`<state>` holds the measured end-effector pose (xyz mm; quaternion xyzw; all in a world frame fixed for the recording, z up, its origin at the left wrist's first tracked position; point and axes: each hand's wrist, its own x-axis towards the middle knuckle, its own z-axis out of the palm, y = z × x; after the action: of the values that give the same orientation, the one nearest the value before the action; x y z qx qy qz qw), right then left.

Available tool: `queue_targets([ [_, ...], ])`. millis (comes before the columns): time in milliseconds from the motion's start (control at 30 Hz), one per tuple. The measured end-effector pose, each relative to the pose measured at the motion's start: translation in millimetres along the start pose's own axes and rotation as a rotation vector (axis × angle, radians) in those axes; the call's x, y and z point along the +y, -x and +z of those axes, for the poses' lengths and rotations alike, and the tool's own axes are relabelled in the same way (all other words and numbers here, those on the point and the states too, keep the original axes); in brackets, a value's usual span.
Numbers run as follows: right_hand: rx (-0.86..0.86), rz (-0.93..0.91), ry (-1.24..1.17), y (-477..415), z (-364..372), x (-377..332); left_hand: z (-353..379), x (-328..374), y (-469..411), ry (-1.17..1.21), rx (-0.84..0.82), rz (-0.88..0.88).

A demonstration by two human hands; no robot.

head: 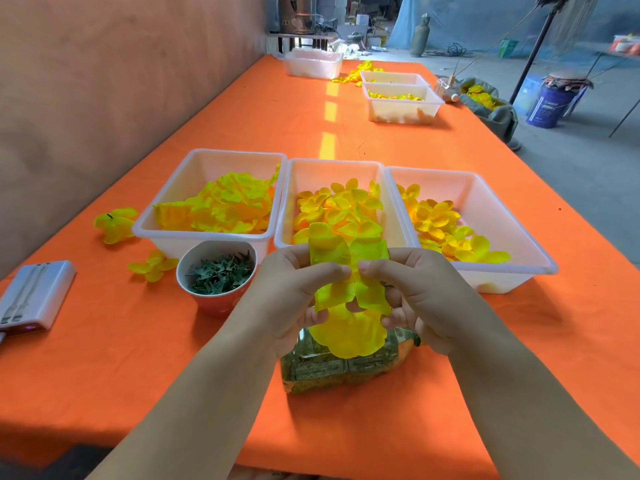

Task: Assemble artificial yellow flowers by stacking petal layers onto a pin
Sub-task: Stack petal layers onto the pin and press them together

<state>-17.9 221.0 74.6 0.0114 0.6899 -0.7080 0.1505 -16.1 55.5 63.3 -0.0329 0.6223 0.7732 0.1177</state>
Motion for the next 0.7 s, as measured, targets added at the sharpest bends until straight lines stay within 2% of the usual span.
queue_targets([
  [200,0.108,-0.028,0.042,-4.6,0.7,0.2,2.1,7.7,-4.2,0.035,0.026,0.068],
  [367,0.071,-0.03,0.056,-1.1,0.2,3.4,1.1,1.6,-1.7,0.035,-0.028,0.043],
  [700,0.072,-0.013,0.049,-2.7,2.3,12.5,1.0,-8.2,-2.2,0.044,-0.005,-0.007],
])
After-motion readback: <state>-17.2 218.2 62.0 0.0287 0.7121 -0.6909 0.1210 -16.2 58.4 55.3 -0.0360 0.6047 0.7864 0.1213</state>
